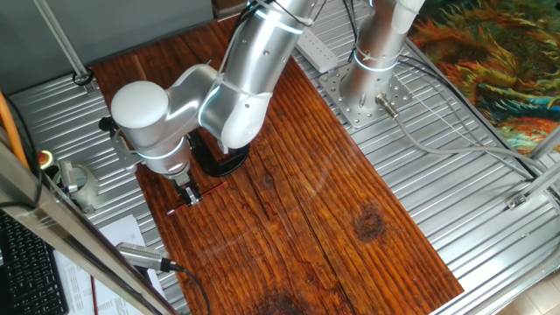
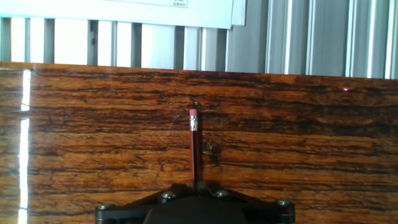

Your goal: Insert the pencil into the pencil sharpener

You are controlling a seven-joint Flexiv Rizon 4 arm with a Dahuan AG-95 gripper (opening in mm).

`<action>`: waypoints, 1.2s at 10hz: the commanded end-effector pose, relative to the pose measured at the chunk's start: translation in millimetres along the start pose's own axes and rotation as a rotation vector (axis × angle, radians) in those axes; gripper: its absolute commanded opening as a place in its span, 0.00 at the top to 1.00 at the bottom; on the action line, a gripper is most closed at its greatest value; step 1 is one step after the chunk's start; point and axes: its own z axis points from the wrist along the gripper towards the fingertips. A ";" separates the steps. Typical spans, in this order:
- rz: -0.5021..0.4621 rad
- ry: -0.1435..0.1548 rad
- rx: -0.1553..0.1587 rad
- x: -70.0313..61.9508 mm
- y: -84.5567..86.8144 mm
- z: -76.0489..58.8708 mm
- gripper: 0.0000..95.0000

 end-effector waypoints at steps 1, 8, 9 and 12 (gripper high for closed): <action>-0.003 -0.006 -0.008 -0.1 -0.1 1.7 0.80; -0.006 -0.004 -0.002 -0.2 -0.7 6.6 0.80; -0.005 -0.004 -0.001 -0.2 -0.8 6.9 0.80; 0.001 -0.004 -0.007 -0.2 -0.8 6.5 1.00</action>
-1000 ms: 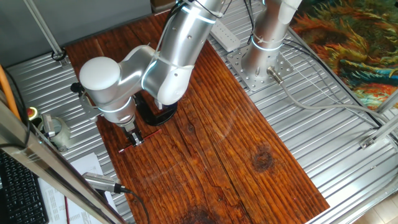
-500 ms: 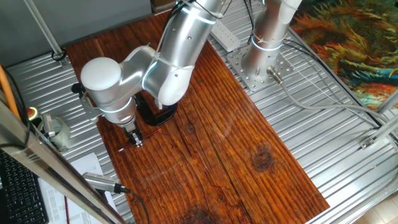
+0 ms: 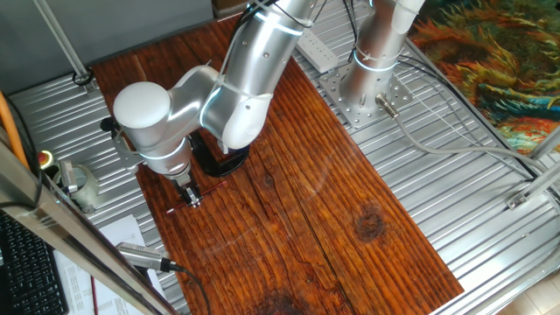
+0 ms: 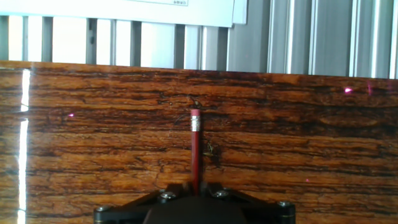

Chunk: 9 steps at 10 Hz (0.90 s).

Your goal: Insert the pencil into the pencil sharpener

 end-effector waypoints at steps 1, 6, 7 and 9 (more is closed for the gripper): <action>0.004 0.000 -0.002 -0.1 -1.0 -0.1 1.00; 0.017 -0.005 0.010 0.3 -0.7 -10.0 1.00; 0.020 -0.005 0.012 -0.2 -3.3 -15.5 1.00; 0.009 -0.007 0.009 -3.3 -20.2 -32.5 1.00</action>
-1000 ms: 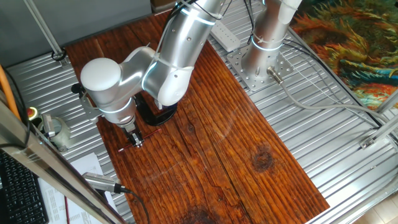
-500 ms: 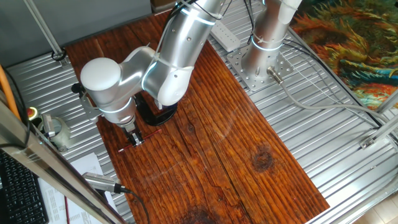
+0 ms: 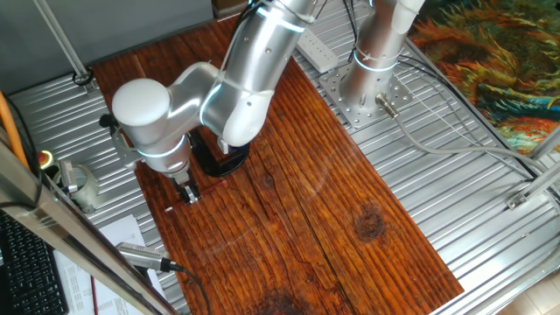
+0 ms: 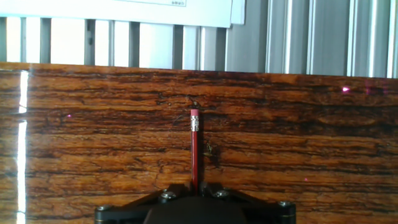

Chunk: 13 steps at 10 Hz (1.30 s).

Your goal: Insert the pencil into the pencil sharpener

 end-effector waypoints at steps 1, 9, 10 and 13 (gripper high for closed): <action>-0.019 -0.004 -0.008 -3.5 -14.3 -11.9 1.00; -0.031 -0.039 -0.013 -0.2 -63.9 -52.0 1.00; -0.040 -0.042 -0.014 1.0 -69.3 -53.4 1.00; -0.061 -0.056 -0.020 10.0 -75.3 -48.8 1.00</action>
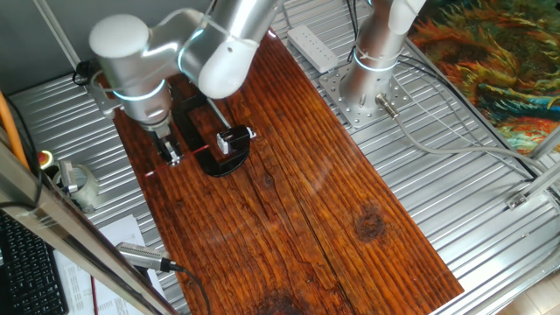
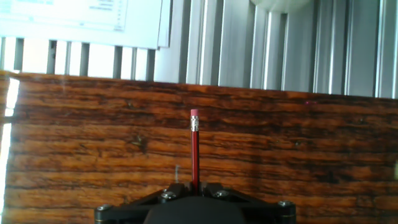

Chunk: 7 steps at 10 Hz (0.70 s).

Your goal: Insert the pencil into the pencil sharpener

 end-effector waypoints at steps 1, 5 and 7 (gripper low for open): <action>-0.006 0.001 -0.007 6.1 -1.2 -0.2 1.00; 0.011 0.004 -0.002 6.5 12.3 4.7 1.00; 0.004 0.002 -0.003 9.9 10.8 6.8 1.00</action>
